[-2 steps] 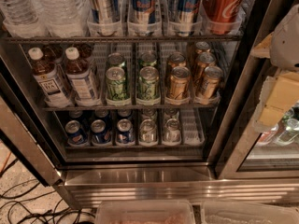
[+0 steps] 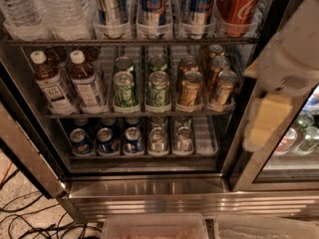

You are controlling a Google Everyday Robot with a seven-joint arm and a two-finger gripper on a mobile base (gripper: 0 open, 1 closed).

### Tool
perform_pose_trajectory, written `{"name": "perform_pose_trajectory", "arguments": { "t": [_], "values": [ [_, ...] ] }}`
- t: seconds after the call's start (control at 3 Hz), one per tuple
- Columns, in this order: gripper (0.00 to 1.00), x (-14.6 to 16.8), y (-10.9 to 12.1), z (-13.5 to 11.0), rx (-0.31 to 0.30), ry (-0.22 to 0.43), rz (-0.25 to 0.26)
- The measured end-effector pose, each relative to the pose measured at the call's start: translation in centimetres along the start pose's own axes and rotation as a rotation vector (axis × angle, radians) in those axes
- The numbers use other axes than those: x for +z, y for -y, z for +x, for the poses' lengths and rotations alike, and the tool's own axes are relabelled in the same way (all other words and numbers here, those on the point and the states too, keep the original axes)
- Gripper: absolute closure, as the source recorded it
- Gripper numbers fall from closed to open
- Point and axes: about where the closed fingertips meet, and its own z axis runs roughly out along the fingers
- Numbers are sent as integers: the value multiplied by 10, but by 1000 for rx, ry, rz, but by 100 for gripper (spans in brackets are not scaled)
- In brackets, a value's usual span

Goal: Pick 7up can from bottom shelf of fridge

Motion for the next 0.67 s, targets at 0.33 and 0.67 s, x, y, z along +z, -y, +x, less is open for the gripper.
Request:
{"name": "perform_pose_trajectory", "arguments": {
  "t": [0.33, 0.67],
  "values": [
    [0, 76, -22, -26, -12, 35, -64],
    [0, 144, -57, -43, -6, 114, -125]
  ]
}}
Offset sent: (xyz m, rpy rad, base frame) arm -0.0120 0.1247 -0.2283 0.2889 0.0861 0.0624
